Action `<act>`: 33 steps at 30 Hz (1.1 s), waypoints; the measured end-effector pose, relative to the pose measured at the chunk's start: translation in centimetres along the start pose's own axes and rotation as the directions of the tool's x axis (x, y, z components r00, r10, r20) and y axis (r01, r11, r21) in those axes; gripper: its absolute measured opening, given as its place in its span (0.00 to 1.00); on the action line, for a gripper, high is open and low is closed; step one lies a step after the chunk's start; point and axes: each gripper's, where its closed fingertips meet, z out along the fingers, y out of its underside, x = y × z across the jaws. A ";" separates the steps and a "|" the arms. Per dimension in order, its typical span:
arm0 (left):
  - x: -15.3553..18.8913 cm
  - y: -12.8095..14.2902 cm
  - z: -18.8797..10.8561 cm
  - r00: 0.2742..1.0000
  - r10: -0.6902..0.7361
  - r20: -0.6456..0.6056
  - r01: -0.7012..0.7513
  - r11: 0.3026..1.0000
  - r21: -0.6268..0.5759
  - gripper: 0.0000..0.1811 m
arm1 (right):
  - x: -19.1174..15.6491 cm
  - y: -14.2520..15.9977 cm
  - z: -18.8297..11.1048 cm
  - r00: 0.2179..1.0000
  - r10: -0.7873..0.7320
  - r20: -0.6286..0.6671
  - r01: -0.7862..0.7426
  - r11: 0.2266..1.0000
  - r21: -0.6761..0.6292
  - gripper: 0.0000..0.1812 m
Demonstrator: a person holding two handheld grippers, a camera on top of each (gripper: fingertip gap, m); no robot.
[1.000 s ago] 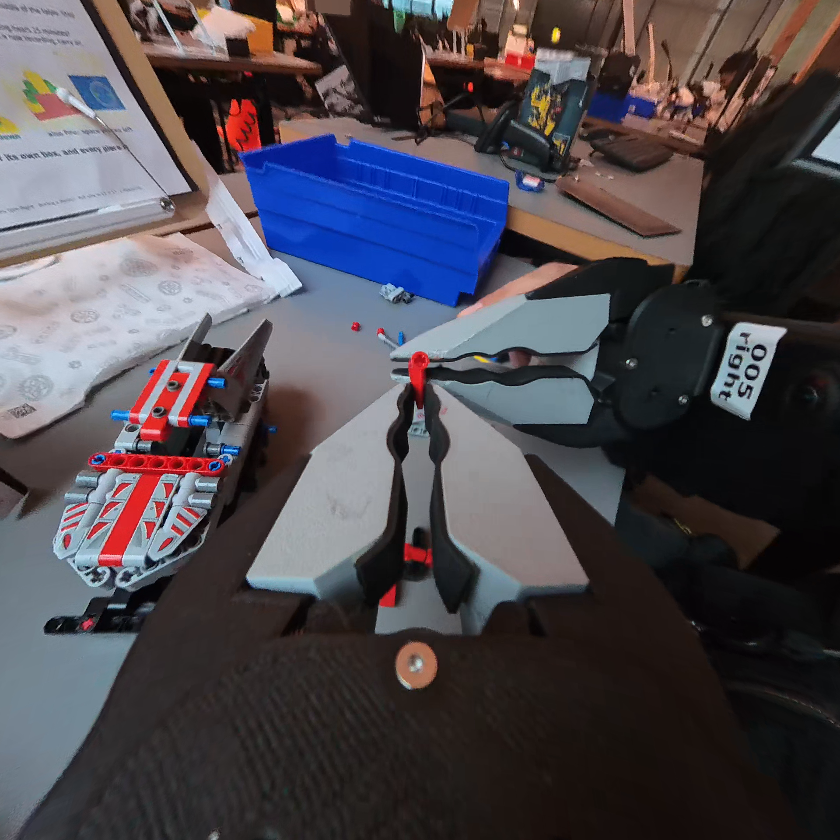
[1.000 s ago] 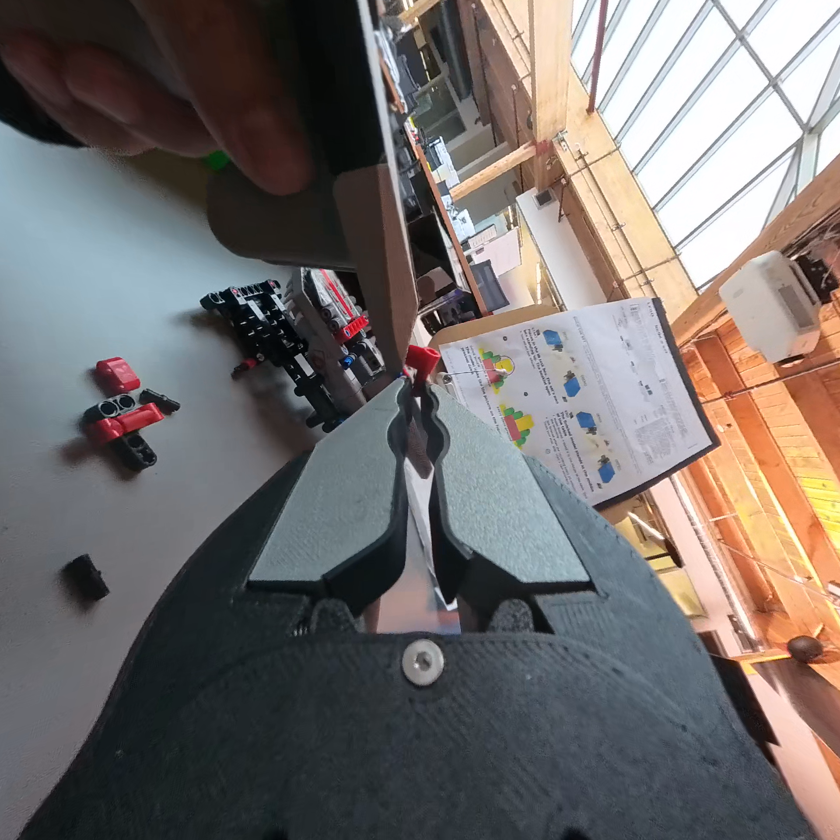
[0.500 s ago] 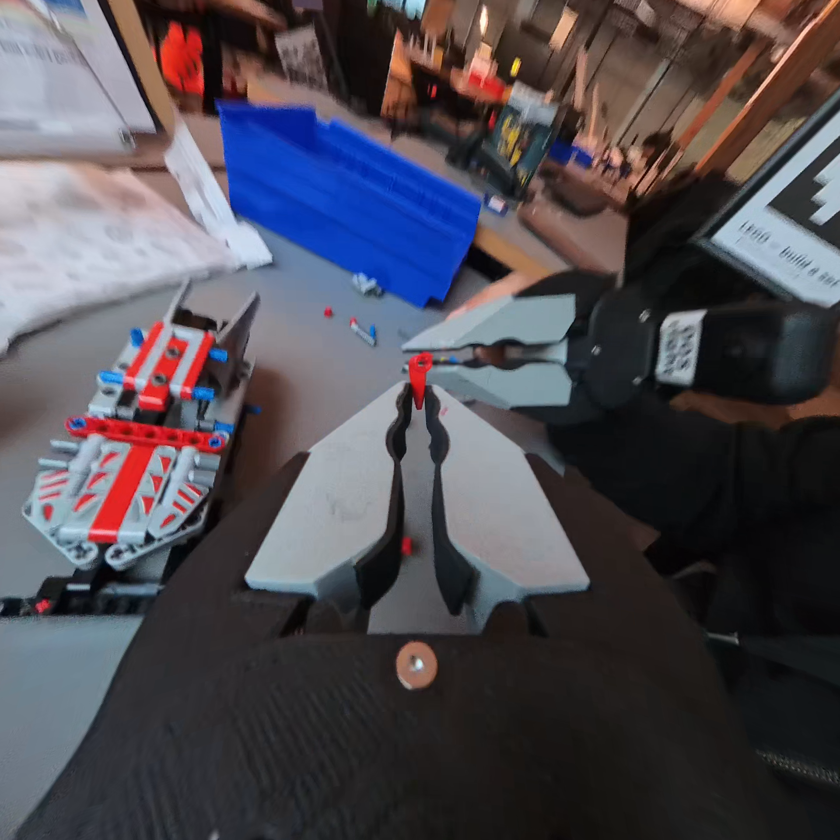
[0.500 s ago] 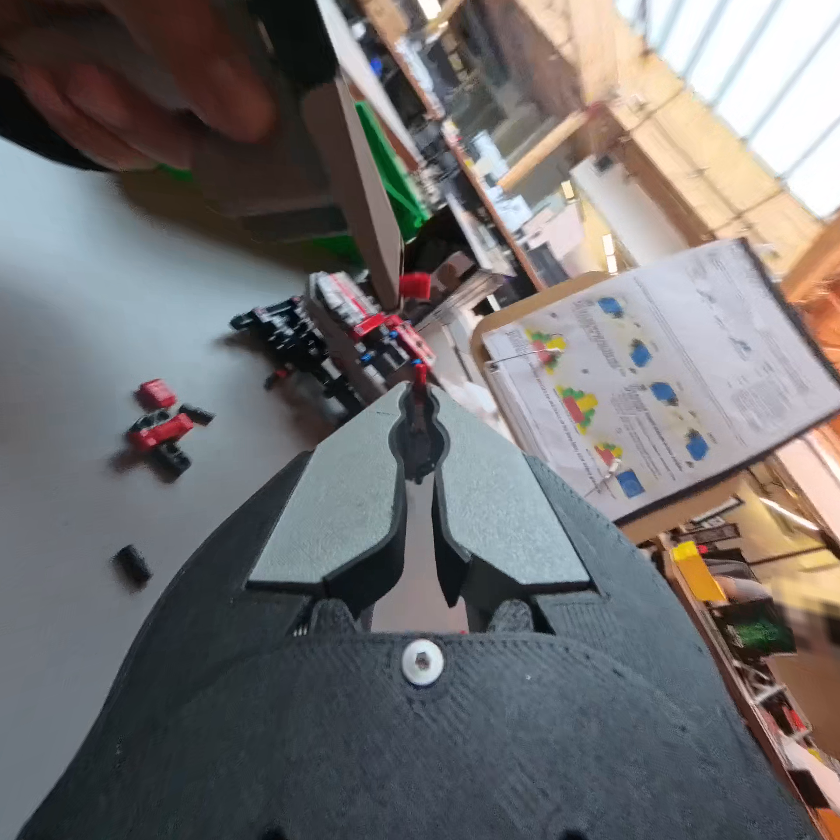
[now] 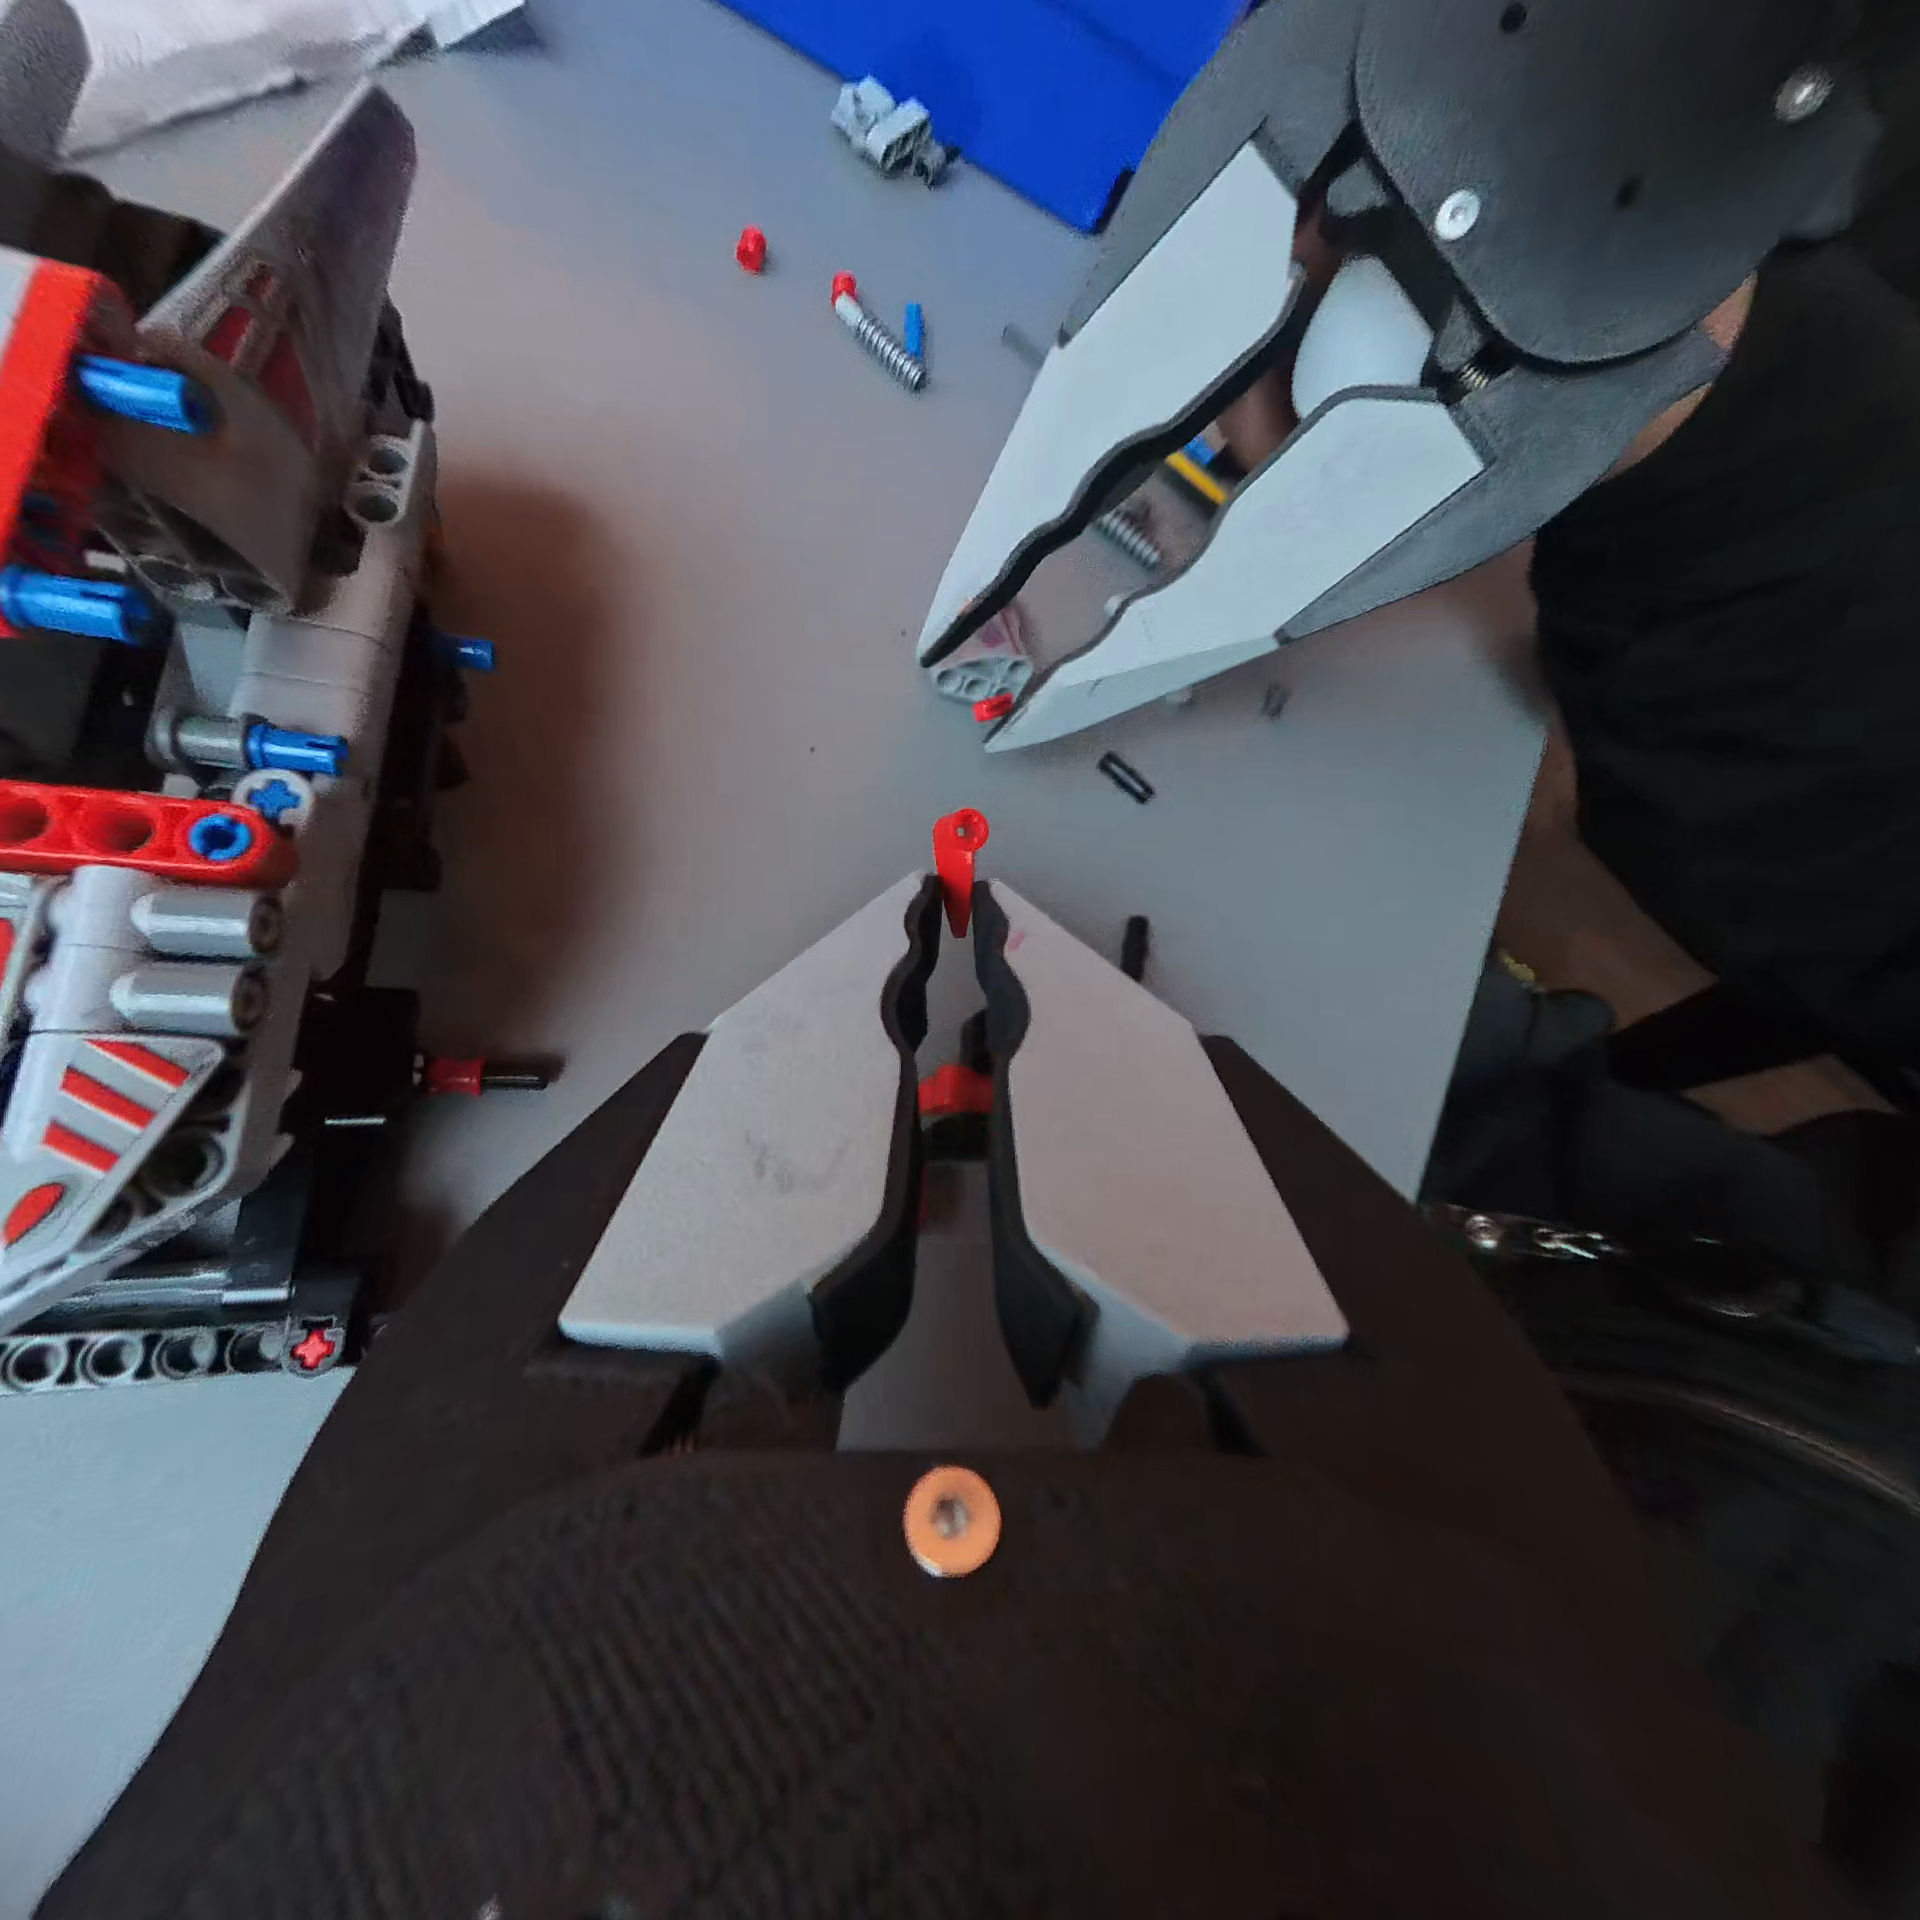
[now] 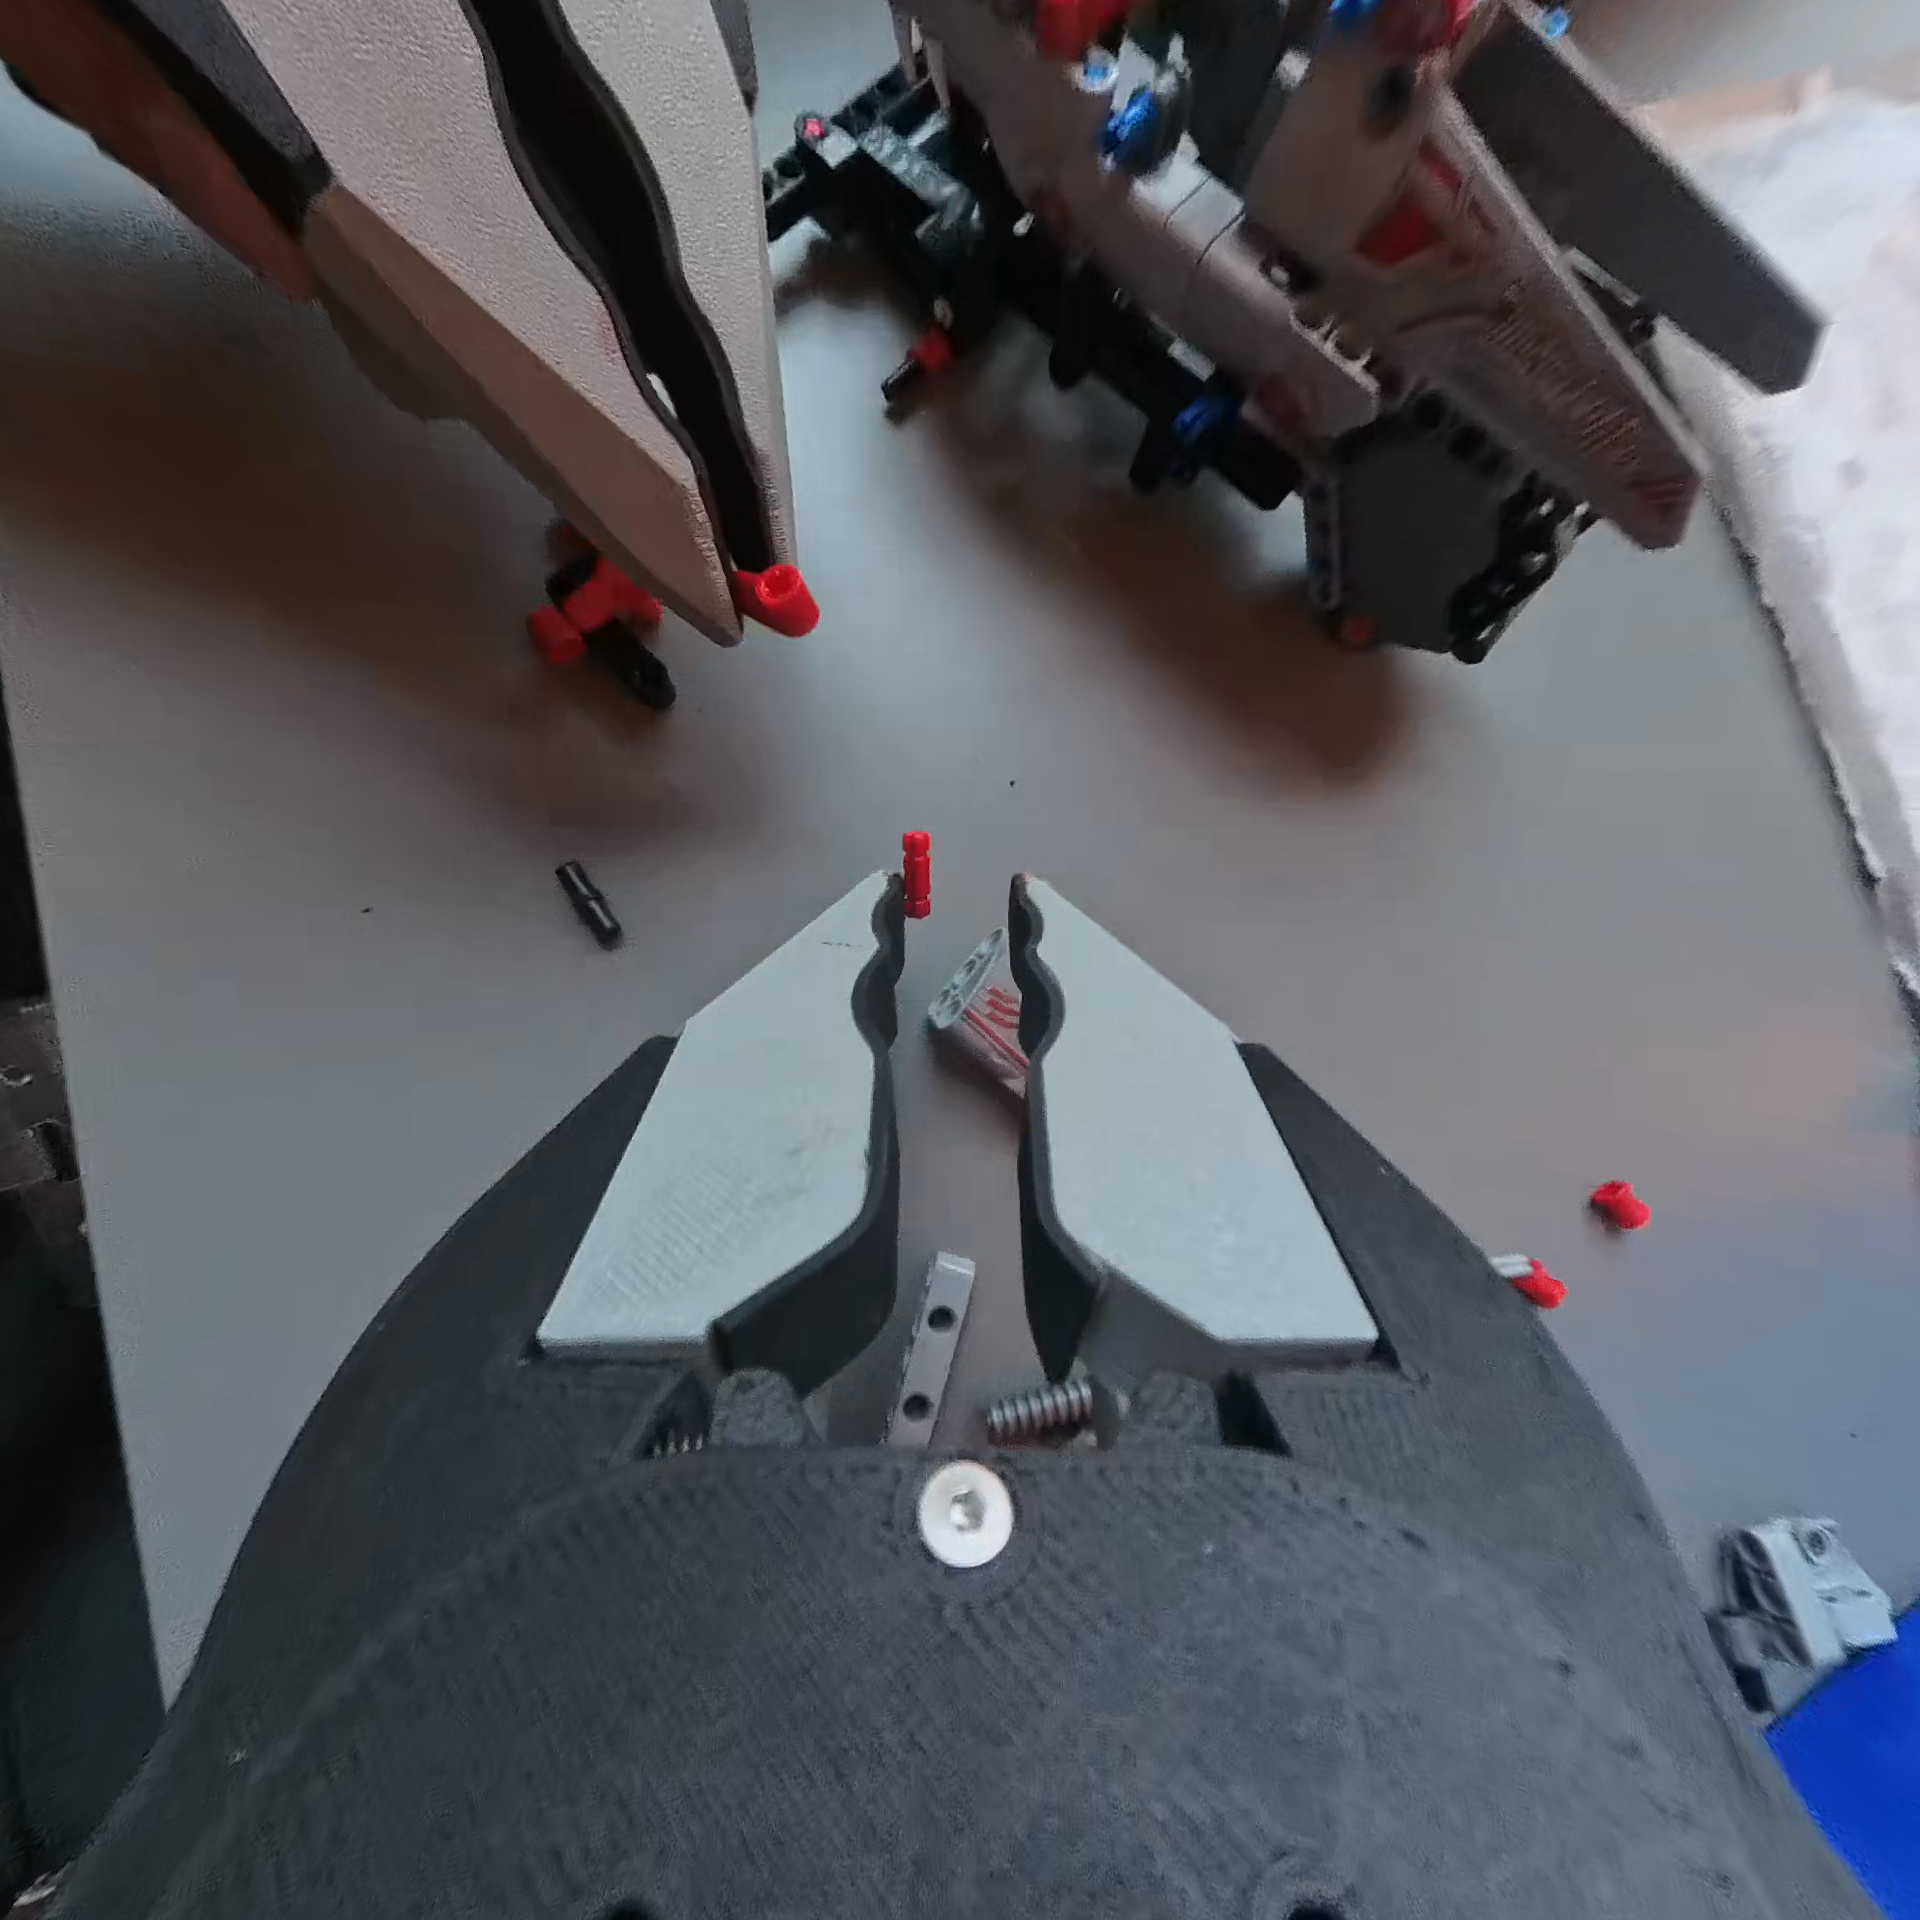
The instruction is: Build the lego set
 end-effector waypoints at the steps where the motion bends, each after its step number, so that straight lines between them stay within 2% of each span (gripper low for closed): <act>1: -0.2 0.2 0.2 1.000 0.009 0.011 -0.009 1.000 -0.008 0.02 | -0.1 0.3 0.3 1.000 0.003 0.008 -0.003 1.000 -0.014 0.10; 5: -0.4 0.5 0.5 0.999 0.026 0.023 -0.025 1.000 -0.016 0.02 | 0.2 0.8 0.9 1.000 0.007 0.004 -0.007 0.999 -0.041 0.12; 8: -0.3 0.3 0.4 0.997 0.064 0.038 -0.064 0.998 -0.010 0.02 | -0.6 -0.5 0.6 0.999 -0.018 0.034 0.018 1.000 0.018 0.12; 10: -0.3 0.6 0.6 0.997 0.073 0.039 -0.072 0.997 -0.028 0.02 | -0.3 0.1 1.2 0.999 -0.035 0.002 0.035 0.999 -0.008 0.13; 11: -0.3 0.6 0.6 0.997 0.072 0.038 -0.071 0.997 -0.031 0.02 | -0.5 0.1 1.3 0.999 -0.040 0.013 0.040 0.999 -0.008 0.10; 14: -0.3 0.6 0.5 0.997 0.072 0.038 -0.071 0.997 -0.031 0.02 | -0.6 -0.7 0.8 0.999 -0.045 0.012 0.045 0.999 0.030 0.14; 16: -0.3 0.5 0.5 0.997 0.068 0.035 -0.067 0.997 -0.024 0.02 | -0.1 0.0 1.3 0.999 -0.041 -0.009 0.041 0.999 0.016 0.15; 17: -0.3 0.5 0.4 0.997 0.065 0.033 -0.064 0.998 -0.024 0.02 | -0.1 0.2 1.5 1.000 -0.031 -0.005 0.031 0.999 0.016 0.12; 20: -0.3 0.4 0.3 0.997 0.071 0.035 -0.071 0.997 -0.023 0.02 | -1.1 -1.4 0.8 0.998 -0.036 0.046 0.033 0.997 0.077 0.16; 22: -0.2 0.4 0.4 0.997 0.068 0.030 -0.067 0.998 -0.020 0.02 | -0.8 -1.8 0.6 0.999 -0.045 0.012 0.043 0.993 0.111 0.15; 24: -0.2 0.6 0.5 0.998 0.062 0.023 -0.062 0.998 -0.025 0.02 | 0.1 0.0 1.8 0.998 -0.048 -0.044 0.049 0.998 0.024 0.15; 25: -0.2 0.6 0.5 0.998 0.064 0.024 -0.063 0.998 -0.027 0.02 | -0.1 -0.2 1.8 0.999 -0.036 -0.024 0.036 0.999 0.038 0.05; 26: -0.2 0.6 0.5 0.998 0.066 0.024 -0.065 0.997 -0.030 0.02 | -0.9 -0.6 1.6 0.999 -0.033 0.033 0.031 0.998 0.055 0.13; 27: -0.2 0.6 0.5 0.997 0.067 0.025 -0.066 0.997 -0.028 0.02 | -1.3 -1.3 1.2 0.998 -0.027 0.065 0.021 0.996 0.089 0.17; 29: -0.1 0.3 0.4 0.997 0.069 0.018 -0.069 0.998 -0.011 0.02 | -1.2 -2.1 0.5 0.997 -0.018 0.069 0.007 0.989 0.149 0.17; 33: 0.6 0.2 0.6 0.996 0.084 -0.014 -0.084 0.996 0.001 0.02 | -1.1 -1.5 0.9 0.996 -0.092 0.024 0.088 0.988 0.123 0.22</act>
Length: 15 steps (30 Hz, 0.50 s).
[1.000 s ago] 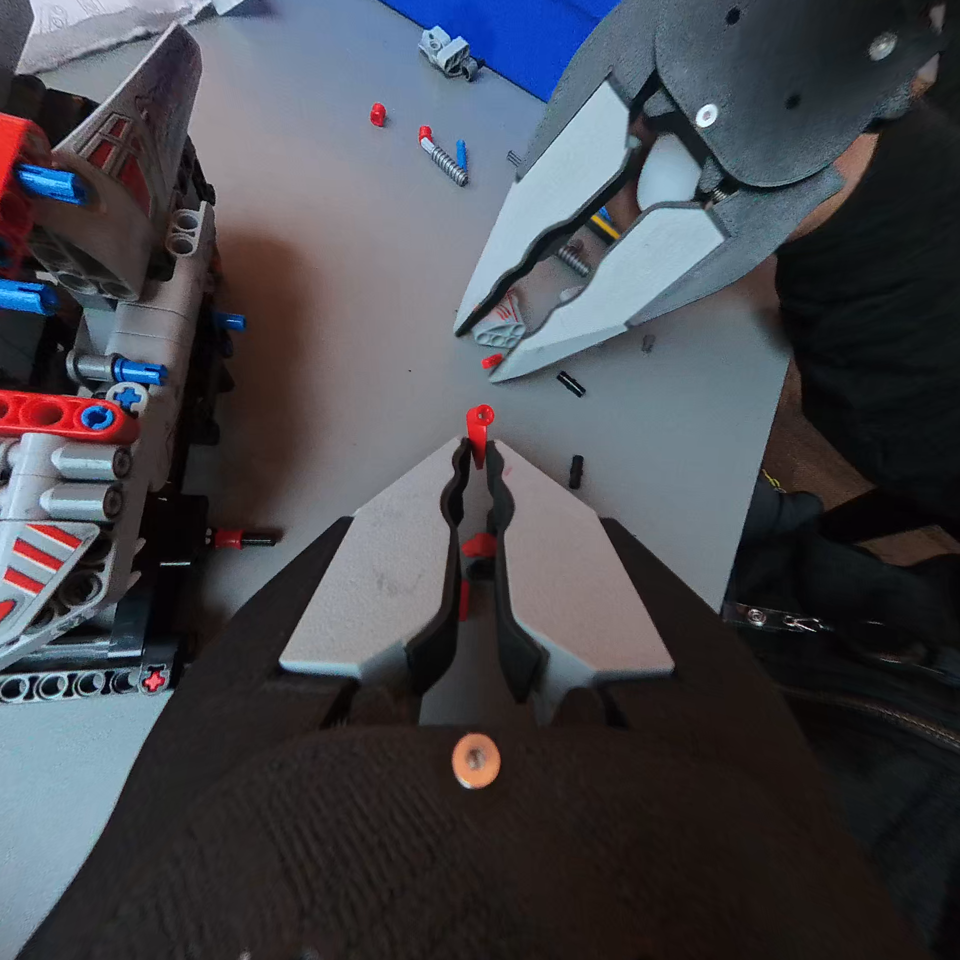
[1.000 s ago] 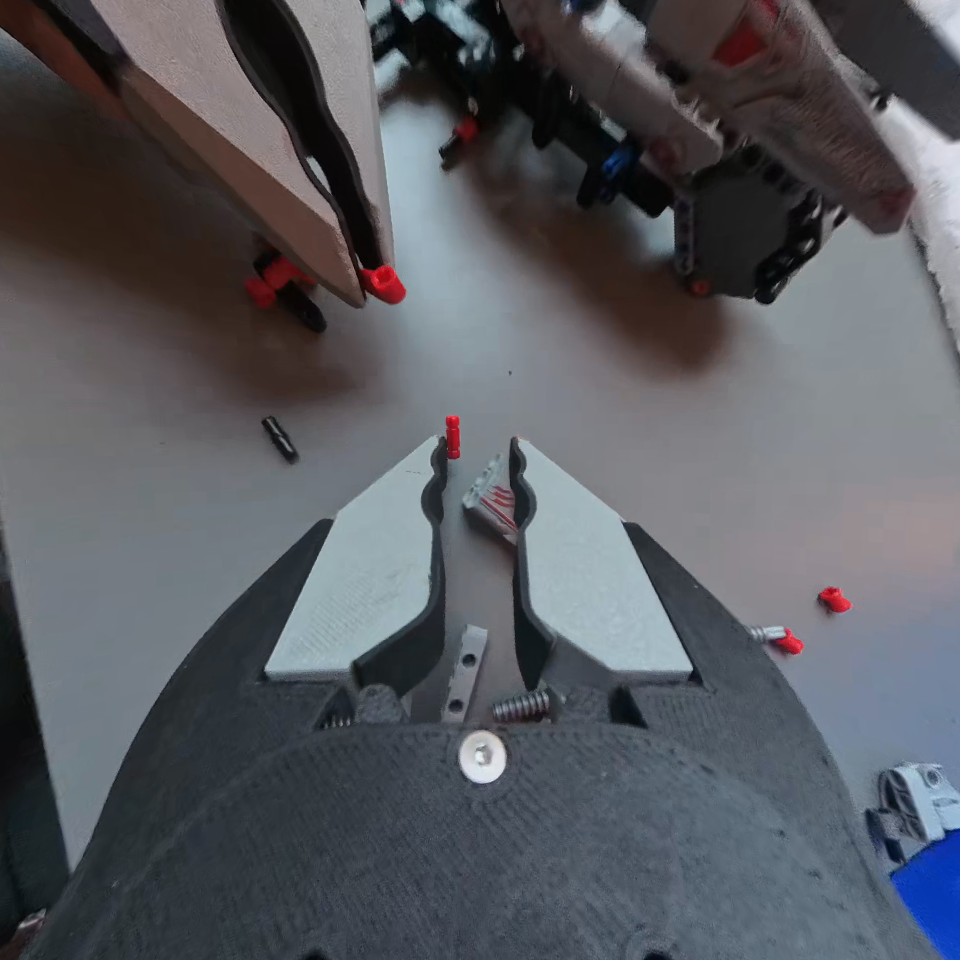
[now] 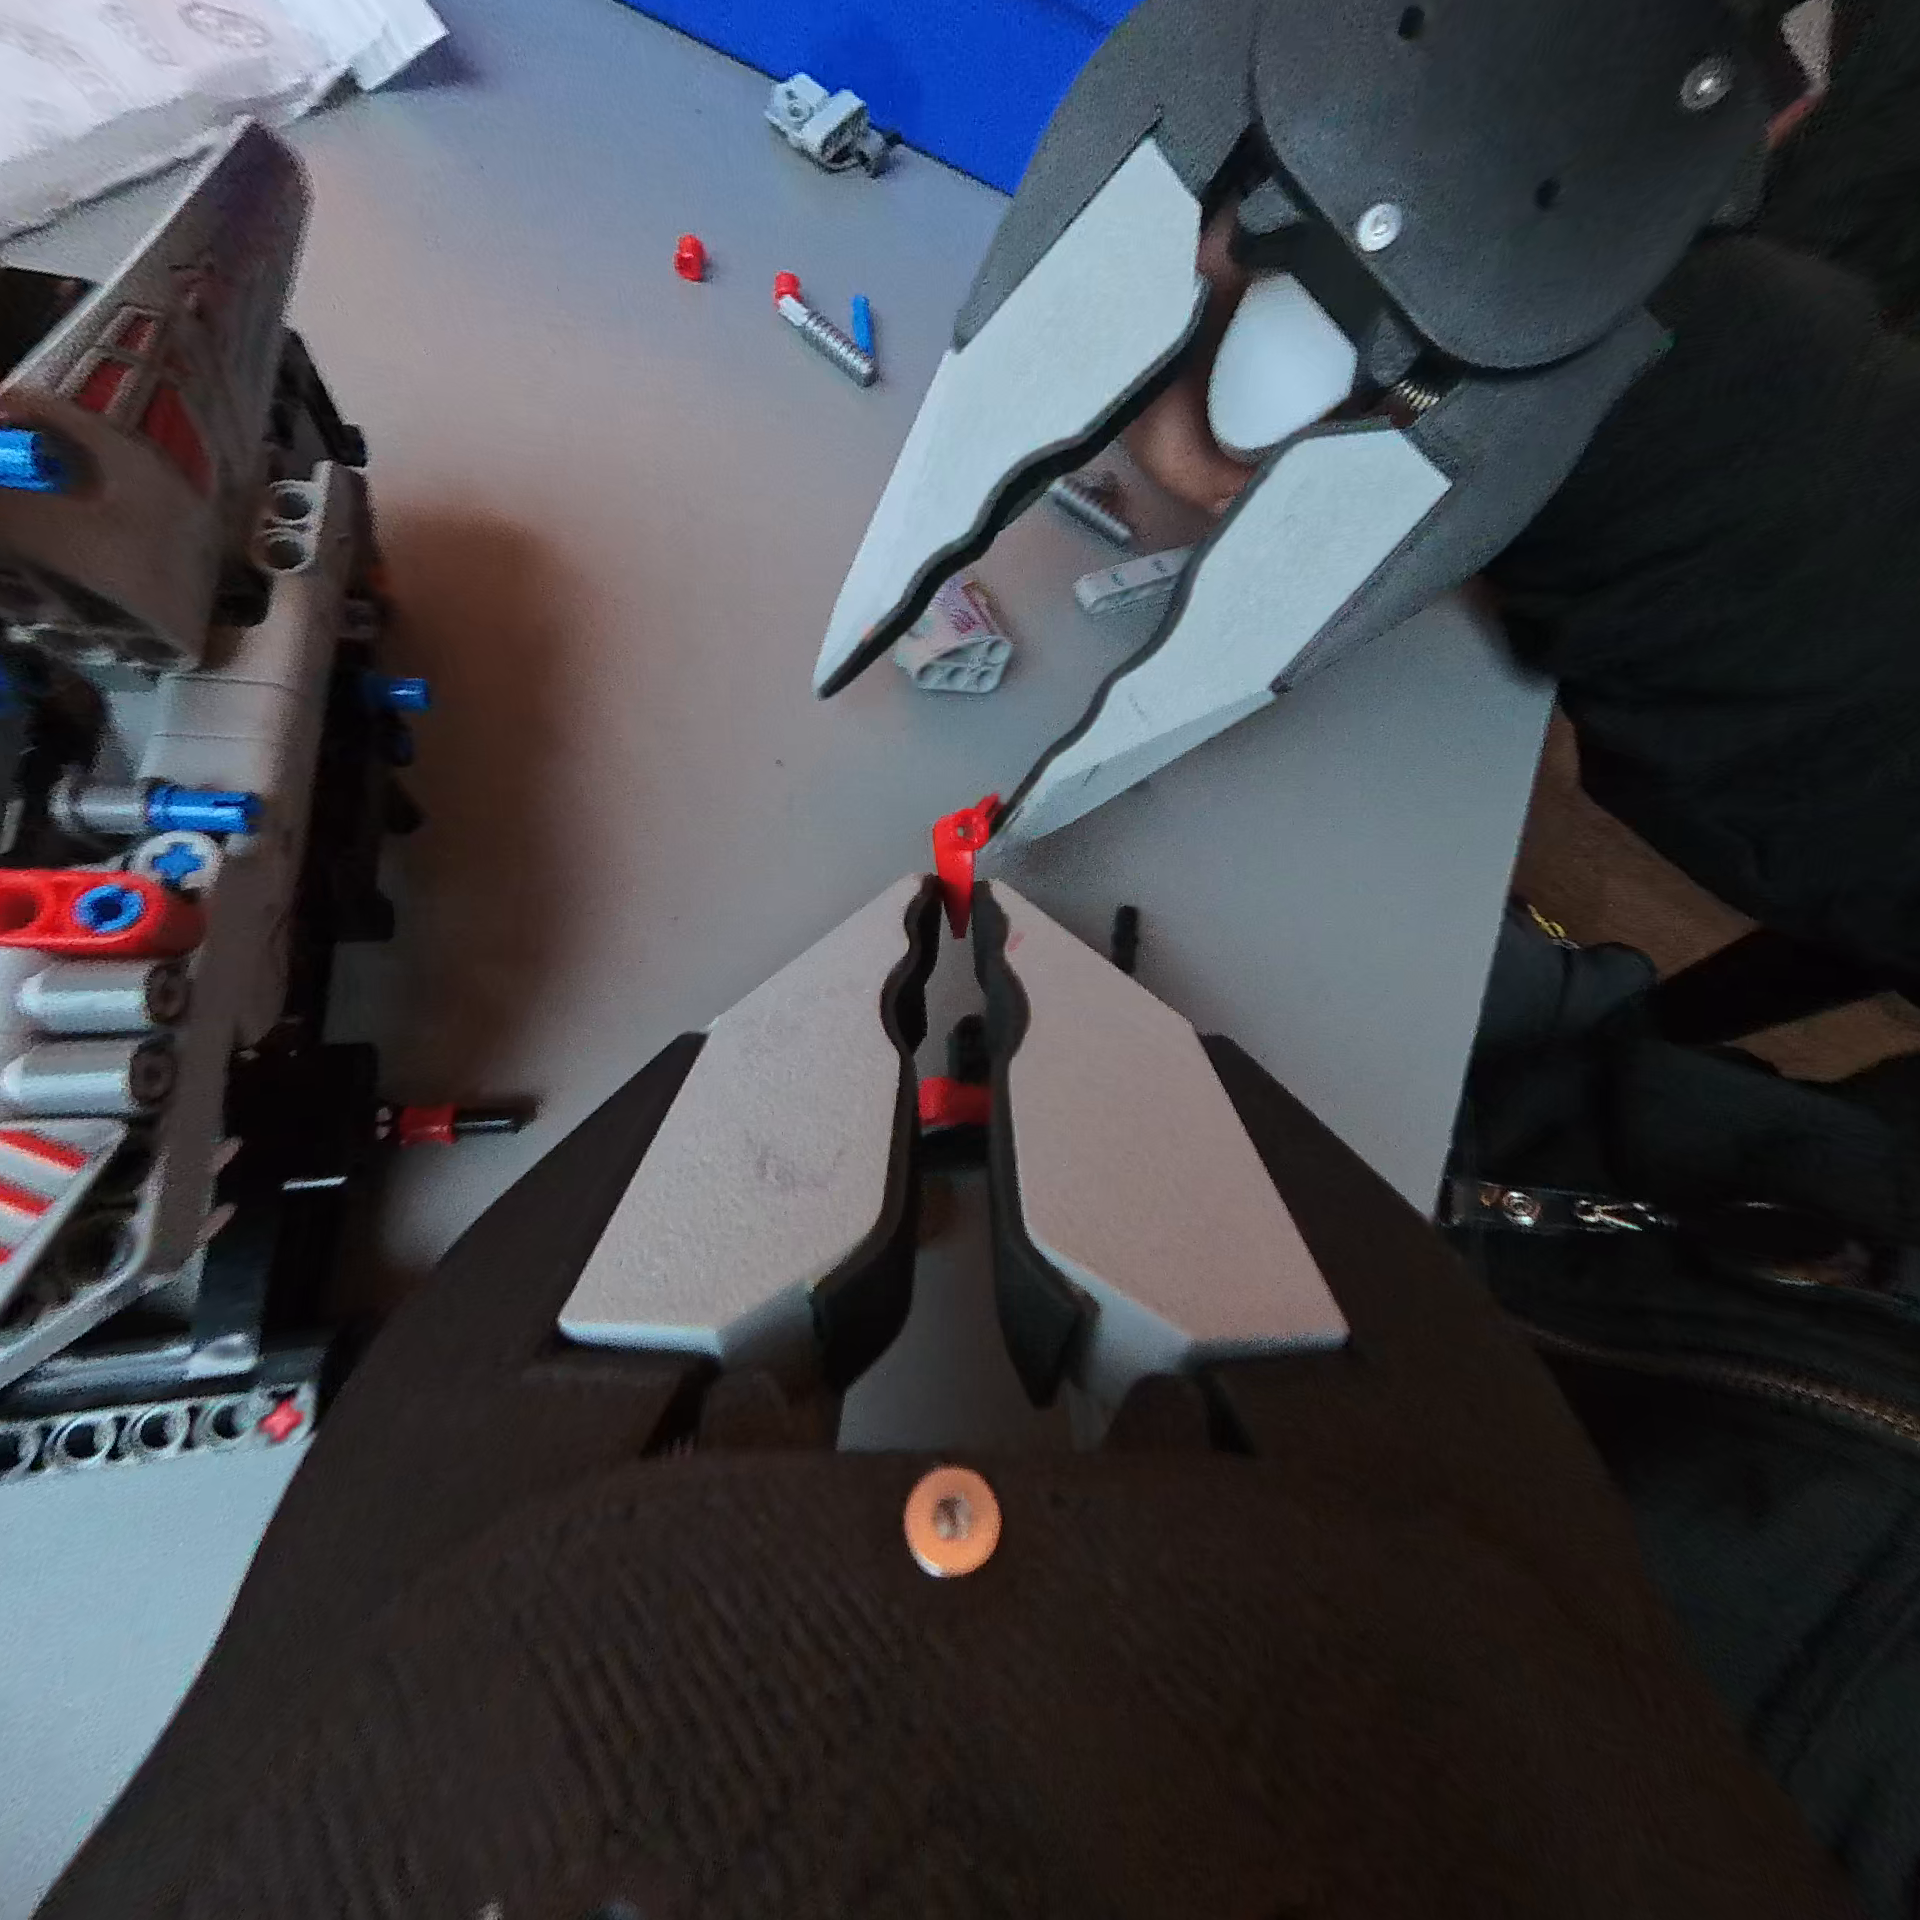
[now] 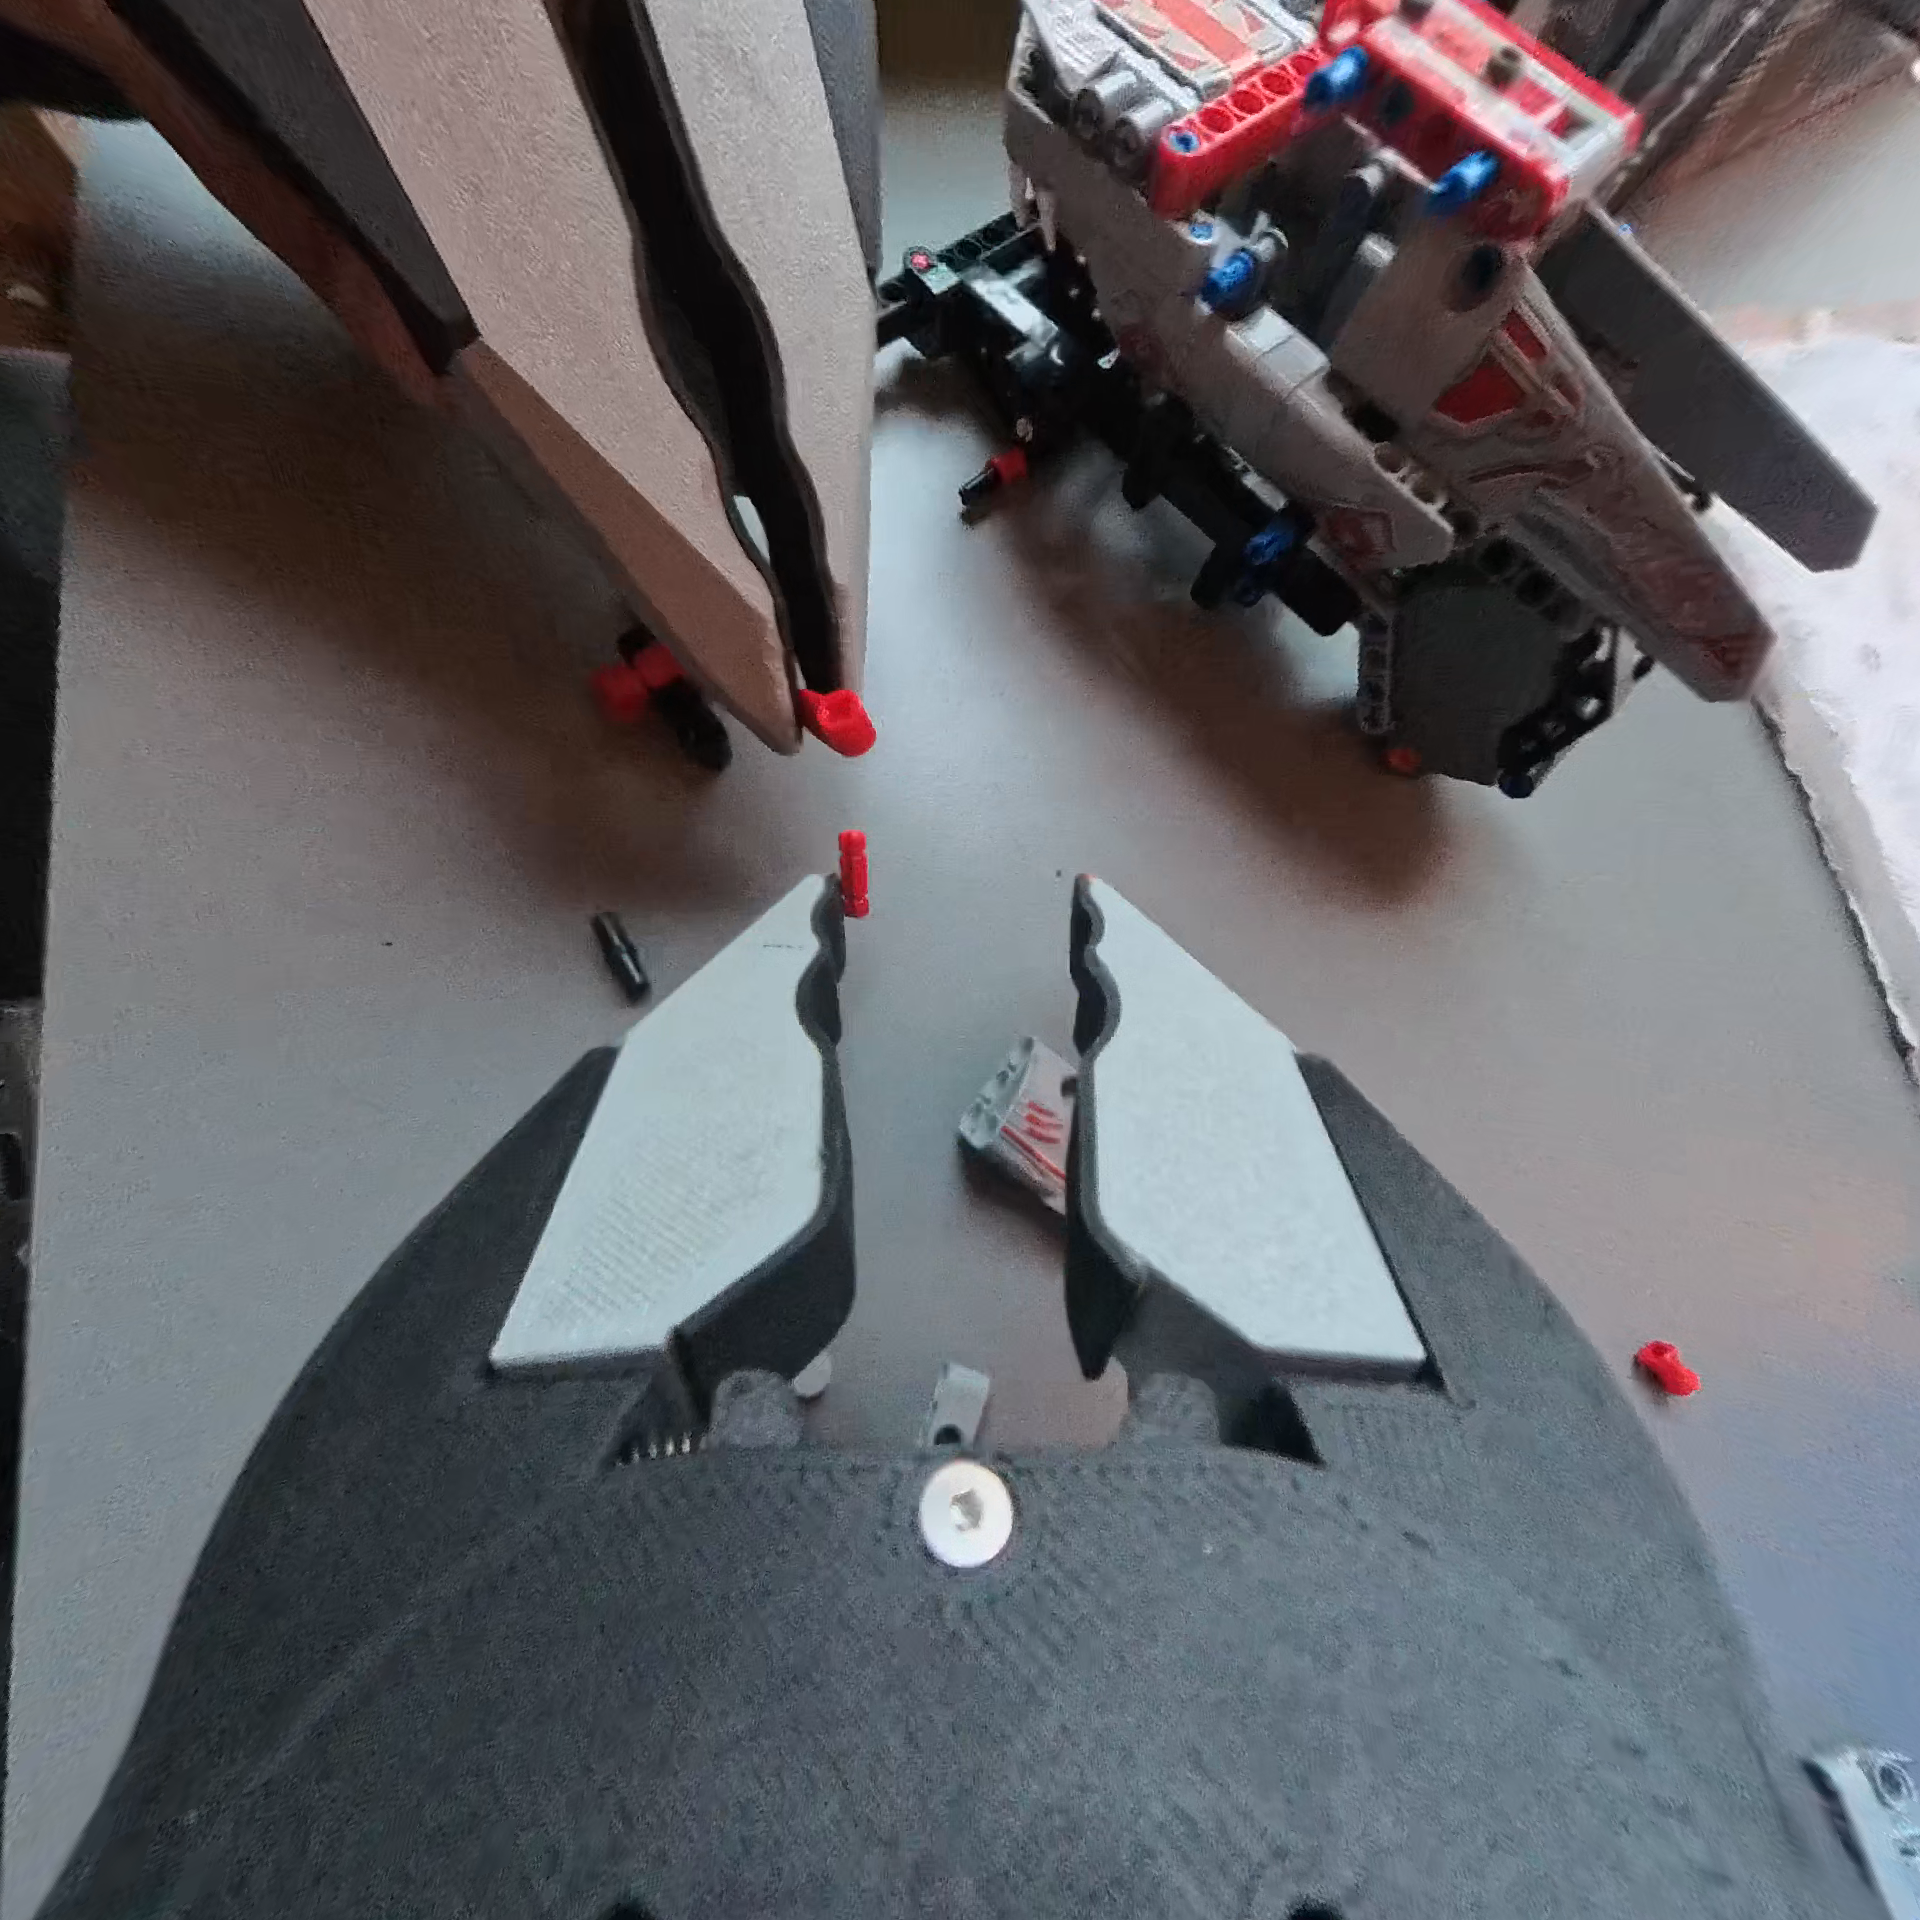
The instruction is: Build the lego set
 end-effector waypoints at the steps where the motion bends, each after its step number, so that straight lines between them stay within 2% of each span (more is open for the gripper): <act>1: 0.5 0.0 0.1 1.000 0.005 -0.025 -0.005 1.000 0.001 0.02 | -0.2 -0.4 0.1 1.000 -0.009 0.003 0.009 1.000 0.010 0.22; 3: 1.2 0.0 0.3 0.998 0.005 -0.060 -0.005 1.000 -0.001 0.02 | -0.4 -0.7 0.2 1.000 -0.010 0.005 0.010 1.000 0.006 0.22; 10: -0.5 0.5 0.5 1.000 0.003 0.024 -0.002 1.000 -0.019 0.02 | -0.6 -1.7 -0.7 1.000 -0.007 0.012 0.006 0.999 0.043 0.21; 15: -0.2 0.1 0.0 1.000 0.003 0.002 -0.003 1.000 -0.009 0.02 | 0.1 -1.6 -1.0 1.000 0.010 0.000 -0.010 0.997 0.072 0.20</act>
